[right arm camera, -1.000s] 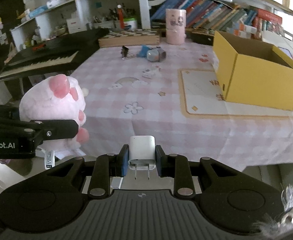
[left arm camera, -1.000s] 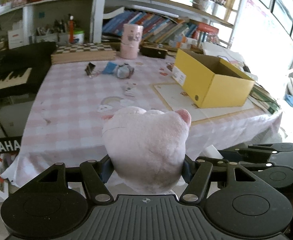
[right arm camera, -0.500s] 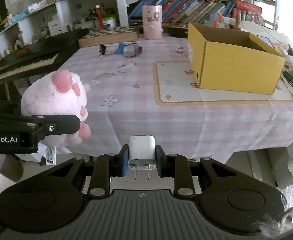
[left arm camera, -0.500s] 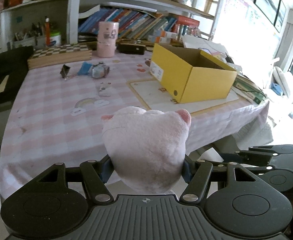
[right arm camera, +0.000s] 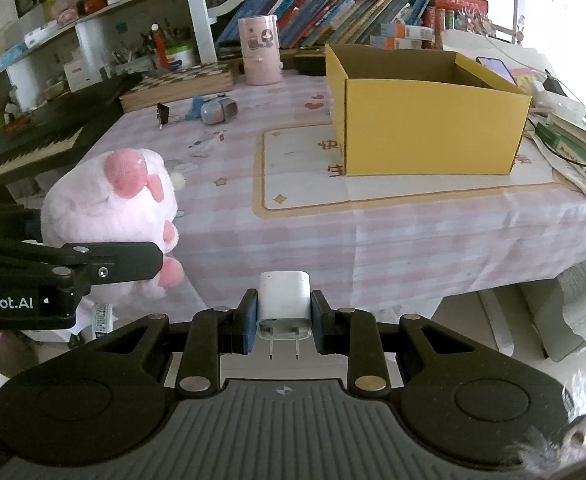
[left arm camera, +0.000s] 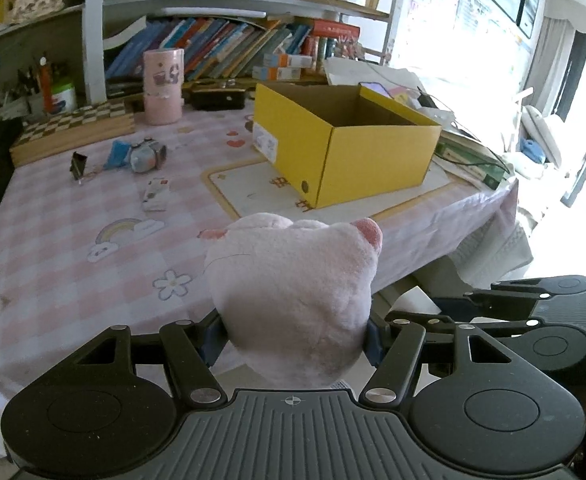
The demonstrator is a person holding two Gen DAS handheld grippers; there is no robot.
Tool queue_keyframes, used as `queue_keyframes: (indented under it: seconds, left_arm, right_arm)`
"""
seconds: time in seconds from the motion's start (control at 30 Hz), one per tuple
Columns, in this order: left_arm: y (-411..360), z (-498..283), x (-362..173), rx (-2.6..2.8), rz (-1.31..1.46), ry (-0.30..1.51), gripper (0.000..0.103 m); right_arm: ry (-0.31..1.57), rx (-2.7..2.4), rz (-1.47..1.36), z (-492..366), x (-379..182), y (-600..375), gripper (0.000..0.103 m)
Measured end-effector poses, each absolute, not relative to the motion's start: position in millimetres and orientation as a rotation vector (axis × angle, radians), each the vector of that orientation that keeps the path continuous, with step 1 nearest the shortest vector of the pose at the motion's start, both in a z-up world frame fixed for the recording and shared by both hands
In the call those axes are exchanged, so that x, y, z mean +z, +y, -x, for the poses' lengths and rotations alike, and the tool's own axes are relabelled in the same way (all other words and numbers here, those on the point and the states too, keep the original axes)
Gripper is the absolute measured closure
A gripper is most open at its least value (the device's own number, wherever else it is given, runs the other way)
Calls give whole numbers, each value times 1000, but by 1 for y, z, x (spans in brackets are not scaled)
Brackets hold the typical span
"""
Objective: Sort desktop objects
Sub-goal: 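Lift and carry the plush toy and charger with both tools toward the yellow box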
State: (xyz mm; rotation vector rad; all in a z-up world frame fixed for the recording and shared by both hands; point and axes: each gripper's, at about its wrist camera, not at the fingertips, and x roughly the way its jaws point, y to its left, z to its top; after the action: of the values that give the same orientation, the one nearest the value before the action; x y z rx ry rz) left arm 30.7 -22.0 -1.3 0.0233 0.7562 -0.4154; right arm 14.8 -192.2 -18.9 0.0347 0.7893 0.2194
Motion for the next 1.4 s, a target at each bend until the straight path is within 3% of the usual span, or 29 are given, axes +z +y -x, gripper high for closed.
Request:
queue_keyframes:
  seconds: [1.07, 1.4]
  left_arm:
    - [-139, -88, -7, -523, -84, 790, 38]
    - [-172, -110, 3, -519, -131, 705, 38]
  right_arm:
    - [836, 120, -94, -59, -25, -308, 78]
    - [809, 131, -88, -93, -22, -340, 78]
